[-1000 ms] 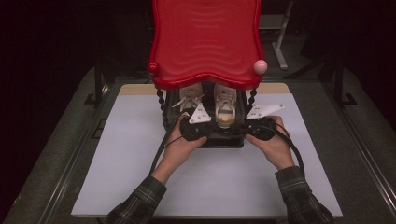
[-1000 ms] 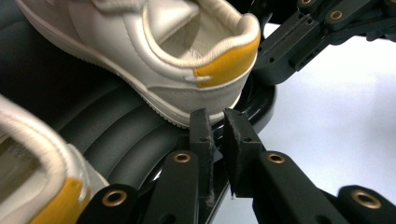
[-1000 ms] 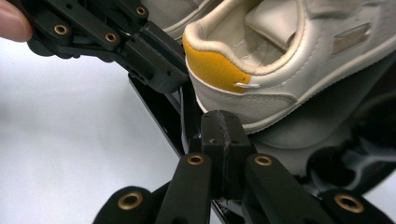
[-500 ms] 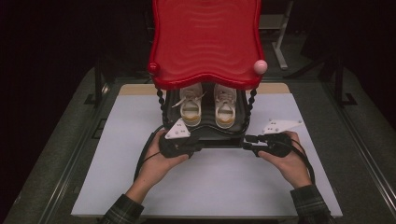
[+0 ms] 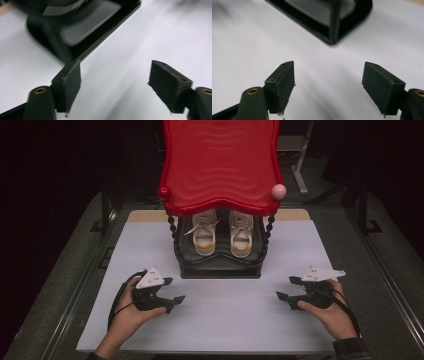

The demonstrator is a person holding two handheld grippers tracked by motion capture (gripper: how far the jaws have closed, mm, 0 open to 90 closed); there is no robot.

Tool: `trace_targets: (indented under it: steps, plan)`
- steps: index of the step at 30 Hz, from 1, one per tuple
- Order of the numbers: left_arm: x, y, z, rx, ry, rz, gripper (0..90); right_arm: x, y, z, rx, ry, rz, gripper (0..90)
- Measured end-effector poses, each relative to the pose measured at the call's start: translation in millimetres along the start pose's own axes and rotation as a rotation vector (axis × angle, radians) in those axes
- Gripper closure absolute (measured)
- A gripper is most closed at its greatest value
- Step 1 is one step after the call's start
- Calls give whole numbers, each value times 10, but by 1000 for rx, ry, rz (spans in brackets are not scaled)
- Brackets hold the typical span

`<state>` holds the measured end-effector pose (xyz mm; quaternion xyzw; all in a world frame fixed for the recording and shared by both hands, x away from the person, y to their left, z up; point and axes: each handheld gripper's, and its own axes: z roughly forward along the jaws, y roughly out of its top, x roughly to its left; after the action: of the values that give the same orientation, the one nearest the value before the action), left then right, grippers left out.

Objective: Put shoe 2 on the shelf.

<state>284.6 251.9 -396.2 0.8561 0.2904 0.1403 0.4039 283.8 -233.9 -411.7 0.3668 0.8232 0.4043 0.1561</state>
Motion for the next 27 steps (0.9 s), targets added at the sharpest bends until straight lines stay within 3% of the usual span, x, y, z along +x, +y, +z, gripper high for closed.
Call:
trace_targets:
  steps: [7, 12, 16, 22, 24, 27]
  plan:
    - [160, -441, -234, 30, 62, -76, 190, -94, -320, -100, 36, -56, 50, 208]
    - [214, -656, -335, 65, 105, -81, 185, -156, -490, -214, 44, -92, 93, 195]
    - [246, -764, -363, 73, 122, -90, 185, -194, -595, -272, 57, -121, 114, 195]
    - [247, -858, -303, 119, 144, -67, 185, -213, -683, -274, 90, -146, 109, 179]
    - [251, -883, -287, 109, 139, -78, 175, -218, -719, -246, 115, -147, 107, 162]
    - [276, -915, -288, 93, 125, -98, 171, -214, -751, -245, 96, -148, 110, 162]
